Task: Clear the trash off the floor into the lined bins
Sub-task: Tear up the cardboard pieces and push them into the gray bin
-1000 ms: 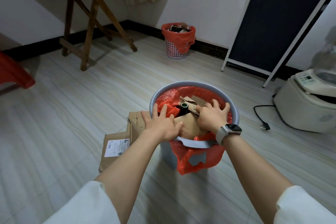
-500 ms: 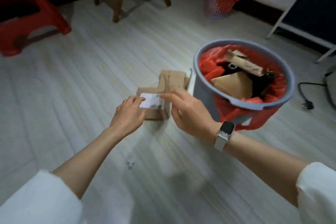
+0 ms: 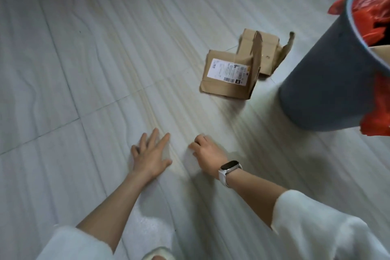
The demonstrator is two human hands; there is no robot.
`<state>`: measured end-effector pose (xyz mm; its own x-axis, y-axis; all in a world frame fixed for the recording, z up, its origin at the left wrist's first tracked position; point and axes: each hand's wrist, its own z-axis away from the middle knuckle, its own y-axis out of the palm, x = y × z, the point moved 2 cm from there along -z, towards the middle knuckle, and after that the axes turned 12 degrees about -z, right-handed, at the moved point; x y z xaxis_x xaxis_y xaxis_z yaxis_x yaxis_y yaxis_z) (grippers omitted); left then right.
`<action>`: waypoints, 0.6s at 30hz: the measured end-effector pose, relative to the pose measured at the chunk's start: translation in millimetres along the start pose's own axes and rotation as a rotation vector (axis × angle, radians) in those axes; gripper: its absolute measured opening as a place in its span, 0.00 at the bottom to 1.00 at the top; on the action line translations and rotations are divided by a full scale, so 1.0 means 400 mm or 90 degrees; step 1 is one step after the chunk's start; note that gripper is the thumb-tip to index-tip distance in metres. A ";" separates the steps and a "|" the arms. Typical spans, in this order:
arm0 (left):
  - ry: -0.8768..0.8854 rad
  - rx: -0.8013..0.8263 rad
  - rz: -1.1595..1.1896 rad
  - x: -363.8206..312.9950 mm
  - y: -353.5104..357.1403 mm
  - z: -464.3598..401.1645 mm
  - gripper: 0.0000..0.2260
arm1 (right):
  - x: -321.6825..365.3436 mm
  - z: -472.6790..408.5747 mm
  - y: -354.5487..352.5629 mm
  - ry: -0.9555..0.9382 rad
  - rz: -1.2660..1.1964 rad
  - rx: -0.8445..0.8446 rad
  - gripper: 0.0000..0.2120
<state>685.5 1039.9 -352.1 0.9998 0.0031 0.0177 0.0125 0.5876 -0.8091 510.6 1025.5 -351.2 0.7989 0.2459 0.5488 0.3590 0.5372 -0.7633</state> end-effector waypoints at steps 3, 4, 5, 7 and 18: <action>-0.045 -0.087 0.096 -0.015 -0.026 -0.020 0.25 | -0.015 -0.008 -0.015 0.044 -0.002 -0.019 0.13; -0.050 -0.124 0.126 -0.025 -0.042 -0.032 0.23 | -0.029 -0.011 -0.027 0.067 -0.035 -0.059 0.12; -0.041 -0.162 0.153 -0.042 -0.062 -0.047 0.21 | -0.044 -0.010 -0.049 0.097 -0.084 -0.115 0.09; 0.009 -0.221 0.232 -0.091 -0.109 -0.077 0.20 | -0.075 -0.004 -0.106 0.136 -0.183 -0.237 0.05; 0.202 -0.196 0.393 -0.519 -0.337 -0.246 0.35 | -0.250 0.147 -0.307 0.253 -0.289 -0.470 0.05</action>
<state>477.6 880.4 -304.7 0.7819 -0.0020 -0.6234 -0.5939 0.3018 -0.7458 358.1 982.5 -292.3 0.5650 -0.2263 0.7934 0.7806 -0.1647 -0.6029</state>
